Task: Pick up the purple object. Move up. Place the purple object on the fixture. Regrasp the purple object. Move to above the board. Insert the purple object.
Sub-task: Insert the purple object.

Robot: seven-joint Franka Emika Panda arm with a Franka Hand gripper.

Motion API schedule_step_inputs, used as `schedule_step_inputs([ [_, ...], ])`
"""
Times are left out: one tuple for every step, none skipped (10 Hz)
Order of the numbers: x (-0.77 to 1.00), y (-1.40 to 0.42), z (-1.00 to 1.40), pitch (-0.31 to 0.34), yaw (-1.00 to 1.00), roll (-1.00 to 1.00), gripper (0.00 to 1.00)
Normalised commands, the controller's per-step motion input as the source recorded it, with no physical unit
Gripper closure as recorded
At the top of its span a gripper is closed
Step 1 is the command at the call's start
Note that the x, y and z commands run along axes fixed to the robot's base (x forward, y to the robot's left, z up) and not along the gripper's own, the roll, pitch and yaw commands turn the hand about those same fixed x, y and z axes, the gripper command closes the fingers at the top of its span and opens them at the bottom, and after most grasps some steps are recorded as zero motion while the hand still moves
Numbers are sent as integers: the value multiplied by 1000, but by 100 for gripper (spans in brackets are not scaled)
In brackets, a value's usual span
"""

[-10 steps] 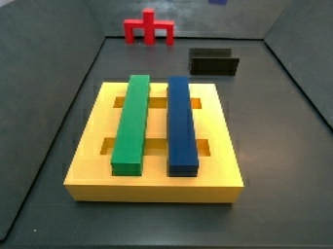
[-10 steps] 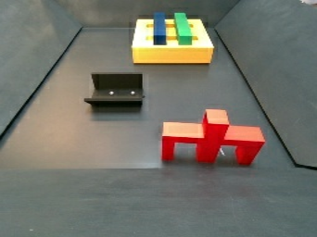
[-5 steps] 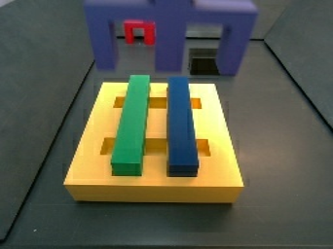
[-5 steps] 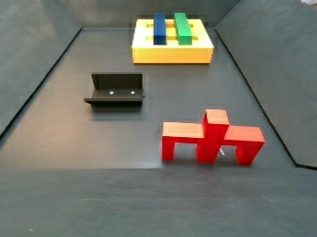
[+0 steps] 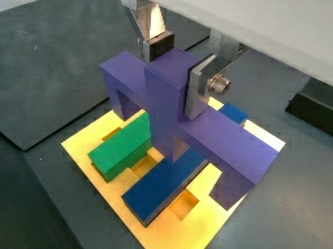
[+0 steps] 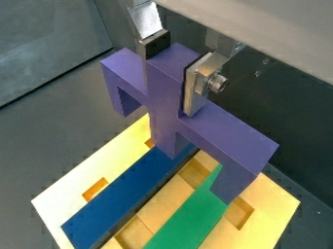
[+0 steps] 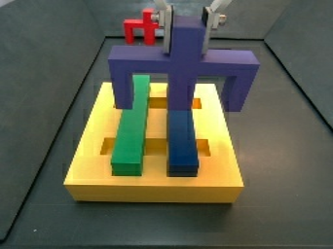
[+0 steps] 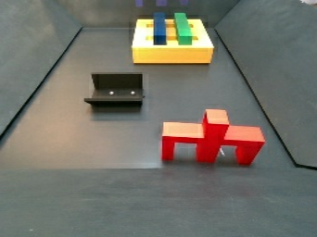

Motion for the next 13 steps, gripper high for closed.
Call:
schedule_step_inputs([
  [-54, -9, -163, -49, 0, -3, 100],
  [-63, 0, -103, -23, 0, 0, 100],
  [-71, 0, -89, -27, 0, 0, 100],
  [17, -89, -26, 0, 0, 0, 100],
  [0, -111, -83, -13, 0, 0, 100],
  [0, -154, -180, -39, 0, 23, 100],
  [0, -134, -234, -13, 0, 71, 100],
  [-294, -14, -217, -60, 0, 81, 100],
  [-260, 0, -200, -40, 3, 114, 100],
  [-251, 0, -411, -130, 9, 64, 100],
  [-177, -3, -306, -134, 37, 14, 100],
  [0, -37, -371, -157, 57, 0, 100],
  [-63, -57, -274, -156, 71, 0, 100],
])
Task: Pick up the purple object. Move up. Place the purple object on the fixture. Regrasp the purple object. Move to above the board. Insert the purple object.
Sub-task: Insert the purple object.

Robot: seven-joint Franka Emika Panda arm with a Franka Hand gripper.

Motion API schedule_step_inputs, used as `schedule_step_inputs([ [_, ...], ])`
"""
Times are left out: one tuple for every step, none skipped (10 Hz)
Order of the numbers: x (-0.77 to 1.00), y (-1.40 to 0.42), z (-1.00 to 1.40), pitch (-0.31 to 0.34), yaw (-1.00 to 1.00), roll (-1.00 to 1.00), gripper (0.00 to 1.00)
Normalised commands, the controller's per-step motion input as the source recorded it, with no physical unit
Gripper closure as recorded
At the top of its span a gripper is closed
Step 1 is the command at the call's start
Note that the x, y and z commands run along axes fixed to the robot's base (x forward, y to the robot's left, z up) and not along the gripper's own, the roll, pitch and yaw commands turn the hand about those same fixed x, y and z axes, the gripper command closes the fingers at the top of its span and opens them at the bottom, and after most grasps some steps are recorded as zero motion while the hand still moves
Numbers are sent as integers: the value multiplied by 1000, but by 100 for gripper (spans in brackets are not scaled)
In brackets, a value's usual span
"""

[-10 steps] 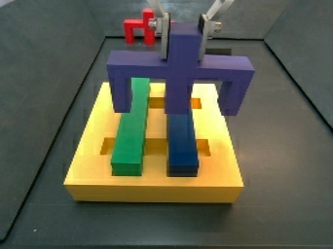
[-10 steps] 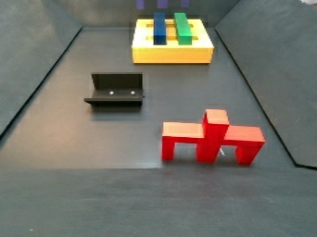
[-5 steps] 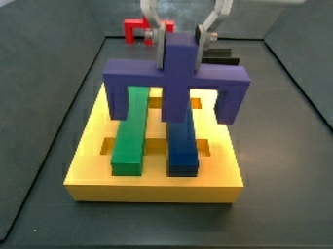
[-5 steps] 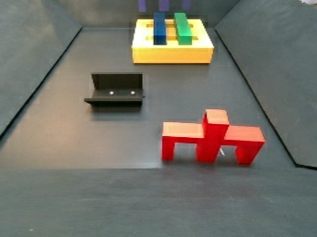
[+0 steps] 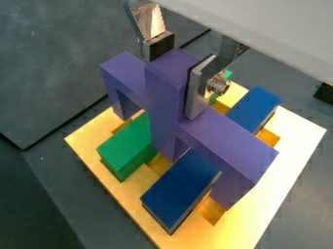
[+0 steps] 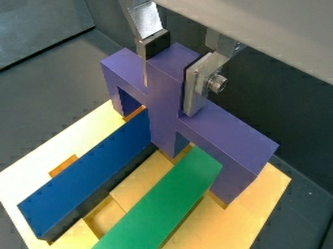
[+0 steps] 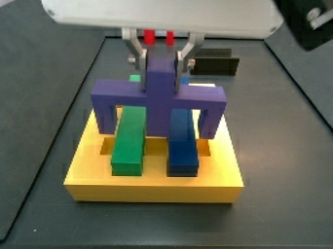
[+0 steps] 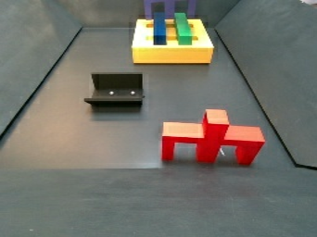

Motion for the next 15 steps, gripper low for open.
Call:
schedule_step_inputs([
  [-34, -97, -231, -133, 89, 0, 100],
  [0, -100, -306, -147, 94, 0, 100],
  [0, -71, -337, -130, 89, 7, 100],
  [0, -69, -323, -107, 89, 30, 100],
  [0, -51, -386, -30, 0, 214, 100],
  [0, -66, -211, 0, 0, 266, 100],
  [0, -97, -71, 4, 20, 336, 100],
  [0, -137, -209, 0, 34, 383, 100],
  [0, -109, -354, -47, 9, 317, 100],
  [-109, -209, -243, -79, 0, 153, 100],
  [-63, -146, -189, -44, 0, 100, 100],
  [-20, -23, -180, -19, 0, 0, 100],
  [-11, 0, -131, 0, 0, 0, 100],
  [43, 0, -534, -7, 0, 0, 100],
  [157, 49, -746, 0, 0, 0, 100],
])
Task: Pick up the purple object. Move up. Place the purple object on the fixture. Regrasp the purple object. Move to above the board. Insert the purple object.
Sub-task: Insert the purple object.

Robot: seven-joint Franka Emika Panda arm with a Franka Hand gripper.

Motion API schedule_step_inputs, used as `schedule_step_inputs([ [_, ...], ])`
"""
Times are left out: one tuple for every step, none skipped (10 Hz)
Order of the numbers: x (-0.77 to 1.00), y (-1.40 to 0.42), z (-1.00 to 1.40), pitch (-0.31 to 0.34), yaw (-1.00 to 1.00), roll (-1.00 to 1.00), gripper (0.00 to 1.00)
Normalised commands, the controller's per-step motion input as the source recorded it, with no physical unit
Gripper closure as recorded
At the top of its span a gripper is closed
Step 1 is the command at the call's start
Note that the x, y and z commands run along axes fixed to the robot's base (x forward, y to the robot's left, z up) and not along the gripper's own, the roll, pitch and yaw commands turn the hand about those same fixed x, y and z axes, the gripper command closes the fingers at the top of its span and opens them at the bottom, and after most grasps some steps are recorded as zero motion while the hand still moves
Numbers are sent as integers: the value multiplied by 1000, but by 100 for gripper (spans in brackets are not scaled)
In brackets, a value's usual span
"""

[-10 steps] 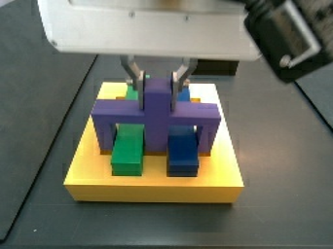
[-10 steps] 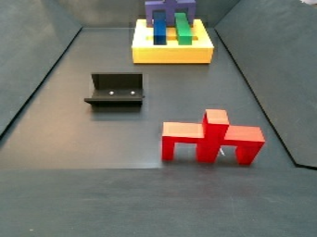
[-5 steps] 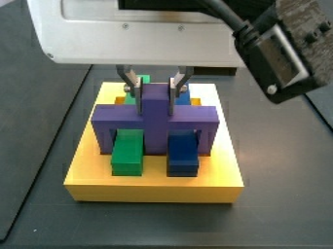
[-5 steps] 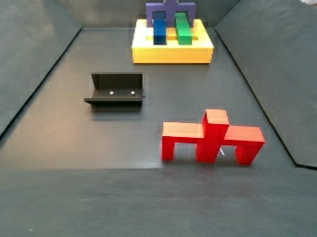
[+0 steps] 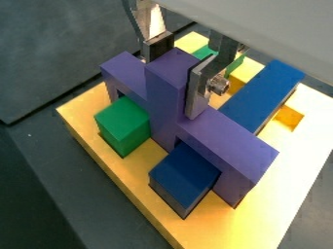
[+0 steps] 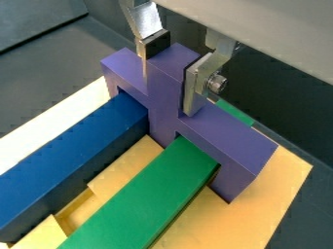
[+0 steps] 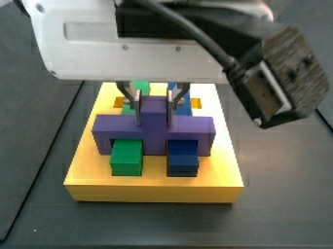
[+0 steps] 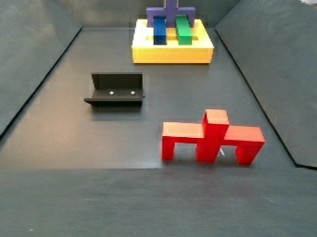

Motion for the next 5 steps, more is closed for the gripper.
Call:
schedule_step_inputs([
  [157, 123, -897, -17, 0, -84, 100],
  [103, 89, -780, -23, 0, -64, 100],
  [0, 37, 0, -11, 0, -69, 100],
  [0, 0, 0, 0, 0, -7, 100],
  [0, 0, 0, 0, 0, 0, 100],
])
